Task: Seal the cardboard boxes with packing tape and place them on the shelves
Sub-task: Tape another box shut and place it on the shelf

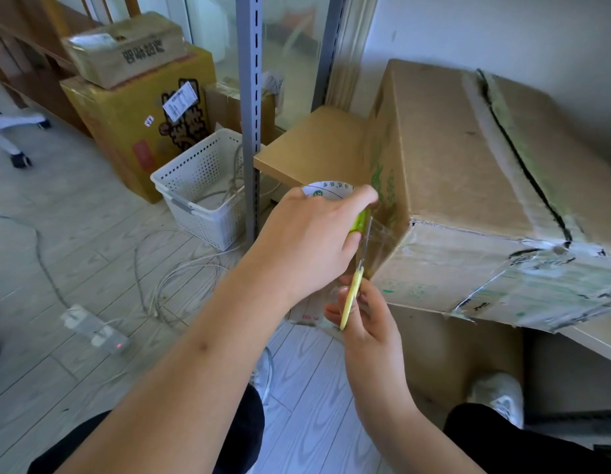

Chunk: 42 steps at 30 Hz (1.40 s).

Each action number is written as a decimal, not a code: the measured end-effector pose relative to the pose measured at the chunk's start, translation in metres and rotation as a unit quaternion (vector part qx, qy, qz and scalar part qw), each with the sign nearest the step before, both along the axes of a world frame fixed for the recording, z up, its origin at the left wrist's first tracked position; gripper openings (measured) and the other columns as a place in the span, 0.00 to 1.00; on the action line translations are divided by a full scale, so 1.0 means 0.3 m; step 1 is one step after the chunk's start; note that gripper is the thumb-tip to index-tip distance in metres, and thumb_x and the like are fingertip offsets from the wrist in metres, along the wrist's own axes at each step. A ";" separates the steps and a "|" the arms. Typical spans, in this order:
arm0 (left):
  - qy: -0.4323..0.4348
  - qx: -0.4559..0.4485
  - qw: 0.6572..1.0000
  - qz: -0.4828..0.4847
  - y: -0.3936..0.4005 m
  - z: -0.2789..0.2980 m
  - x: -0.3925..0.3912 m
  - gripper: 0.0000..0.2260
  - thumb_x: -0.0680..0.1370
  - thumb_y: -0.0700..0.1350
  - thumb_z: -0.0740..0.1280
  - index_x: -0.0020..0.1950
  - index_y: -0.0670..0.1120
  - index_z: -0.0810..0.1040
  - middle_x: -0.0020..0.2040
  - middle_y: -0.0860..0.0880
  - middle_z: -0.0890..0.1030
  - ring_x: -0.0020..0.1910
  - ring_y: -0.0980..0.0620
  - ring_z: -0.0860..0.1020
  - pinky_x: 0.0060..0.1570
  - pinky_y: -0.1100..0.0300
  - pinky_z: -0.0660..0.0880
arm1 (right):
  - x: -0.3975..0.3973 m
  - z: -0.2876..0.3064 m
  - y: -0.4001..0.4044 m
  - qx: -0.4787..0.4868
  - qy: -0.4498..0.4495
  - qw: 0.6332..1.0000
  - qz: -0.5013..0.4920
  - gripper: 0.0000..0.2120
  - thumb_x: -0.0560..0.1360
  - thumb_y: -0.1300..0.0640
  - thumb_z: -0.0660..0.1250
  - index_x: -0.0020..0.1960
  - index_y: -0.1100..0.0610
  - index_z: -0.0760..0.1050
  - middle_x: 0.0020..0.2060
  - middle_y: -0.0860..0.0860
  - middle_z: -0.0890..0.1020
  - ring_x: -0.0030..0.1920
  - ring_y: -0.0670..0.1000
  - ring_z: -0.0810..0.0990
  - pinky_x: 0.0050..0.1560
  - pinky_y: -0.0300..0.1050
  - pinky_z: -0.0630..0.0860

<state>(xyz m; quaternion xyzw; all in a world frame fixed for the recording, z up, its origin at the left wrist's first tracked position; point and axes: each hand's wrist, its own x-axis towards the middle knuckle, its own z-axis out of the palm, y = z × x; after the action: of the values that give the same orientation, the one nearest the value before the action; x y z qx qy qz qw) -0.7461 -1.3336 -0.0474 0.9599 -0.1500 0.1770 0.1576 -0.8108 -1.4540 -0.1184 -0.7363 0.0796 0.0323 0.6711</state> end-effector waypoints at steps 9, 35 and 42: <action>-0.027 -0.023 0.999 -0.008 -0.033 -0.019 0.019 0.09 0.79 0.48 0.64 0.57 0.53 0.68 0.25 0.54 0.65 0.23 0.58 0.60 0.40 0.57 0.67 | 0.004 0.007 -0.013 0.021 0.009 0.999 -0.042 0.12 0.81 0.60 0.63 0.43 0.49 0.81 0.35 0.46 0.79 0.31 0.46 0.76 0.35 0.41 0.76; 0.185 -0.508 0.827 0.152 0.139 -0.083 0.061 0.02 0.79 0.47 0.66 0.50 0.53 0.75 0.48 0.49 0.82 0.38 0.50 0.86 0.43 0.38 0.82 | -0.014 0.051 0.035 -0.107 0.025 0.992 0.061 0.10 0.82 0.57 0.60 0.44 0.56 0.75 0.32 0.52 0.81 0.33 0.45 0.82 0.38 0.32 0.76; 0.160 -0.556 0.788 0.211 0.186 -0.096 0.066 0.04 0.80 0.43 0.63 0.54 0.51 0.73 0.41 0.46 0.86 0.35 0.53 0.85 0.35 0.50 0.80 | 0.063 0.084 0.137 -0.125 0.031 0.990 0.055 0.08 0.80 0.57 0.65 0.44 0.59 0.78 0.35 0.53 0.84 0.31 0.43 0.83 0.34 0.34 0.76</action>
<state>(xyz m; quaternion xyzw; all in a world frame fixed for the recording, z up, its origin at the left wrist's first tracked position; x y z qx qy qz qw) -0.7263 -1.2779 -0.0761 0.7287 0.2078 0.1021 0.6445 -0.7920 -1.4129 -0.0933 -0.8161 0.0634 0.0818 0.5685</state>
